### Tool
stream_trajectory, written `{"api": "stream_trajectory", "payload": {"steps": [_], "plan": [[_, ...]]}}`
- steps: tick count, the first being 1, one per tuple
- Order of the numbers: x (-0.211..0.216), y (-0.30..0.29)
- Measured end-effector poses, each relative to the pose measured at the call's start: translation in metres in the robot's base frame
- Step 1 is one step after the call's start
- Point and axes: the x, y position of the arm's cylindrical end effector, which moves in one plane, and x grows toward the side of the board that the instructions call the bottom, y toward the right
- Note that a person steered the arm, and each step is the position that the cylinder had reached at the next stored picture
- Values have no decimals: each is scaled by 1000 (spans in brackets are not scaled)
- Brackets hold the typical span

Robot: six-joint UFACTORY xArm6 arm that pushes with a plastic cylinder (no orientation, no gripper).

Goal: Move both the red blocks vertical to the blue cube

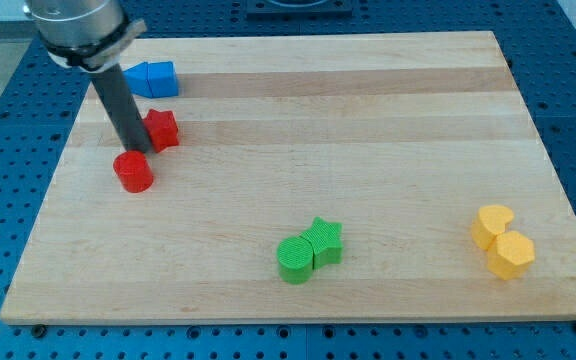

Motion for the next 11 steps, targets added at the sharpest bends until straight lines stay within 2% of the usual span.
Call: {"api": "stream_trajectory", "payload": {"steps": [2, 3, 4, 5, 6, 7, 8, 9, 11], "plan": [[8, 63], [8, 72], [36, 66], [87, 42], [119, 12], [121, -5], [82, -5], [81, -5], [31, 3]]}}
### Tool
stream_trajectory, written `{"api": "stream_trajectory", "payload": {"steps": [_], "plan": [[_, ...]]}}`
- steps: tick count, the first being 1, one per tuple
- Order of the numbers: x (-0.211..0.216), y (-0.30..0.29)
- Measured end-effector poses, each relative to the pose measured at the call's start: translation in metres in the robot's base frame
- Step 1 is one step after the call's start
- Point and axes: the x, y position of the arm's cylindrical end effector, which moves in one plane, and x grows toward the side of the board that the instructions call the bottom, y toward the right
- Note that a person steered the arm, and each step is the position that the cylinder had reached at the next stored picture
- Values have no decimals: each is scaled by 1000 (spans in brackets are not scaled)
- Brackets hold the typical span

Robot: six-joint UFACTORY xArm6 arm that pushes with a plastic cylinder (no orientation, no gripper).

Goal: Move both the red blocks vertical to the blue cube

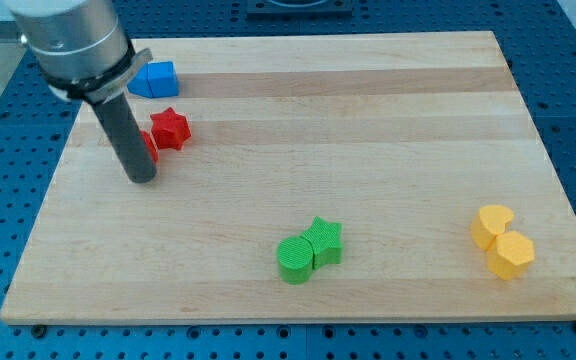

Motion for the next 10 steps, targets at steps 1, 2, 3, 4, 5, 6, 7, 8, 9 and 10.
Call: {"api": "stream_trajectory", "payload": {"steps": [1, 2, 3, 4, 5, 6, 7, 8, 9, 10], "plan": [[0, 0], [1, -10], [1, -27], [-14, -31], [-39, -27], [-39, -20], [-39, -5], [-39, -13], [-40, -31], [-43, -45]]}}
